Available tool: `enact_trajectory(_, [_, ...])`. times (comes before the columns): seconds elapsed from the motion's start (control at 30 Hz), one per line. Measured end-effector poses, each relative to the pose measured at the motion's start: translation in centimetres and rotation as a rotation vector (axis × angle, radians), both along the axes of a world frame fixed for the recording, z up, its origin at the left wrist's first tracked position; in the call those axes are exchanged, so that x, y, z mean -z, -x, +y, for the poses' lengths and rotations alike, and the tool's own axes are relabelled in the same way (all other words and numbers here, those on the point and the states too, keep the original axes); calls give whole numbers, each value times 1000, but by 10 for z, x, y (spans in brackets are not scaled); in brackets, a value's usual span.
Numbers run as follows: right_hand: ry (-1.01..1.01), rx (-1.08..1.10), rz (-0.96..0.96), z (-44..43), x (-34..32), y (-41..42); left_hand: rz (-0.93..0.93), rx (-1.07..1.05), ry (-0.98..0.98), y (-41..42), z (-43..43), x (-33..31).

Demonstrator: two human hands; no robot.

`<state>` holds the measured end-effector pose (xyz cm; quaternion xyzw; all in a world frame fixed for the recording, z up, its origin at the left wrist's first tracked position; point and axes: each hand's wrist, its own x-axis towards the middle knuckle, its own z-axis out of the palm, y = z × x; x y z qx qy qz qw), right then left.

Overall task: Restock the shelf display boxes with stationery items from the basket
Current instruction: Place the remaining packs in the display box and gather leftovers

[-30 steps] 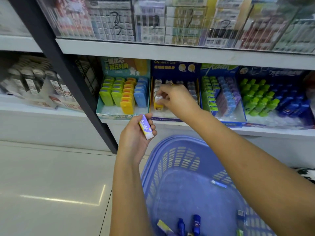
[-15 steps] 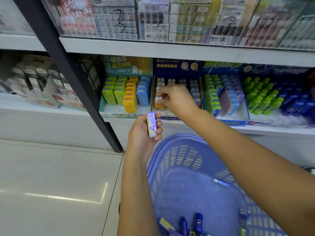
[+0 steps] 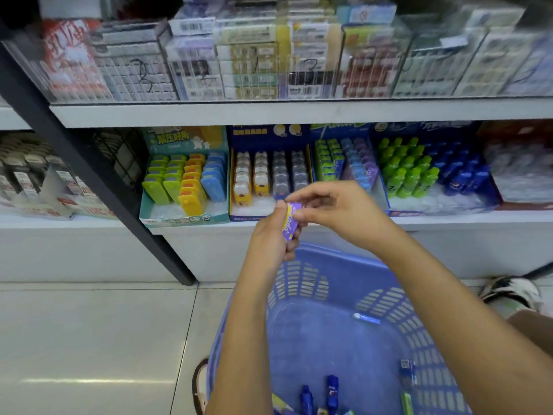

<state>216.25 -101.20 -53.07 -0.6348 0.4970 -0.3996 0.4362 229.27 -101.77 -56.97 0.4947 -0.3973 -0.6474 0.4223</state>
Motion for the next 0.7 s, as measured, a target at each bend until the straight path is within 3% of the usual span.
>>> enact_trajectory(0.1, [14,107,-2,15,-1,29,-59,43,70,27,9,2])
enact_trajectory(0.17, [78,257,-17,20,-2,52,-179,70,257,43,16,7])
enact_trajectory(0.27, [220,545,29,19,-3,90,-515,221,568,60,23,16])
enact_trajectory(0.33, [296,656,133,13,-4,112,-719,327,672,67,22,25])
enact_trajectory(0.47, [314,648,387,-7,1,129,-889,379,745,76,25,35])
enact_trajectory(0.7, [200,411,683,-34,21,121,-915,363,773,72,22,41])
